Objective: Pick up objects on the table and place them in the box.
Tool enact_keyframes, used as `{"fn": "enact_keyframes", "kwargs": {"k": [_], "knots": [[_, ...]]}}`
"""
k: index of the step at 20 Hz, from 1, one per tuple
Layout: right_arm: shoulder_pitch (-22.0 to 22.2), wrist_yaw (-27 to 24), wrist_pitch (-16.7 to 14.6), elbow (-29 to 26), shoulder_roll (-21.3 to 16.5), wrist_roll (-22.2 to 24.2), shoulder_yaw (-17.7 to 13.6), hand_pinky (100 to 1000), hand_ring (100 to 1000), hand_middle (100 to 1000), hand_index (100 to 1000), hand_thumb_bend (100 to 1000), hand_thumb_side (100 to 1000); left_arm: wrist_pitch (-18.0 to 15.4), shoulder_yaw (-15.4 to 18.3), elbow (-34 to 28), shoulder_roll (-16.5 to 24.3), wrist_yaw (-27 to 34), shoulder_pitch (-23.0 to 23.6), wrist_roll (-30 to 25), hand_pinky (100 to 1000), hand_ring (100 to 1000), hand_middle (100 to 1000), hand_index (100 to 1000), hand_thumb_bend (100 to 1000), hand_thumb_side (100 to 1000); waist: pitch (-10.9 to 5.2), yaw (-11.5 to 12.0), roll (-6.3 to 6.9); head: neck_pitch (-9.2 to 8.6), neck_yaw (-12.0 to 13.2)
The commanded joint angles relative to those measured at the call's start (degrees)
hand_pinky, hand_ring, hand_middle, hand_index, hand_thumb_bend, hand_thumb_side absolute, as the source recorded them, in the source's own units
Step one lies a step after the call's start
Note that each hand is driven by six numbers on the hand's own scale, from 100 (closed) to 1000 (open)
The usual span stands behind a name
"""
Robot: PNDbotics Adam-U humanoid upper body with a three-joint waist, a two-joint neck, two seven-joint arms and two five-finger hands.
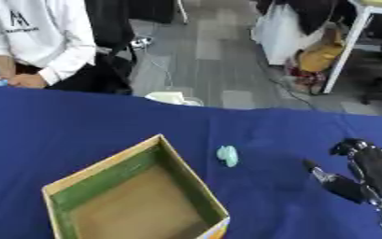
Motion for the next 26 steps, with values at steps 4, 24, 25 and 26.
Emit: {"fn": "enact_keyframes", "kwargs": {"k": [4,24,25,26], "knots": [[-1.43,1.36,0.68,-2.00,-2.88,1.55,-0.96,341,508,524,621,546,1000,-0.12,-0.27,-0.81,-0.48,0.76,-1.65,-0.54,838,687,917,950,1000,717,-0.22,1.32,-0.71,-1.56,-1.22],[-2.73,-0.66,-0.43,-11.01,-4.79,0.00,-1.05,301,452,473,625,564,1000,-0.32,-0.89,-0.81,-1.77,2.74,-4.01,-1.60,838,694,914,949,1000,705,-0.32,5.19,-3.31,-1.86,-1.37],[-2.84,-0.81,-0.41,-11.23,-4.74,0.11,-0.95,300,453,474,625,565,1000,-0.33,-0.93,-0.81,-1.88,2.86,-4.21,-1.64,838,695,914,949,1000,705,-0.30,5.42,-3.42,-1.89,-1.36],[-2.91,-0.87,-0.35,-11.29,-4.66,0.25,-0.87,301,454,475,625,581,1000,-0.34,-0.97,-0.81,-1.98,2.96,-4.39,-1.69,838,695,914,949,1000,704,-0.26,5.65,-3.53,-1.94,-1.33]]}}
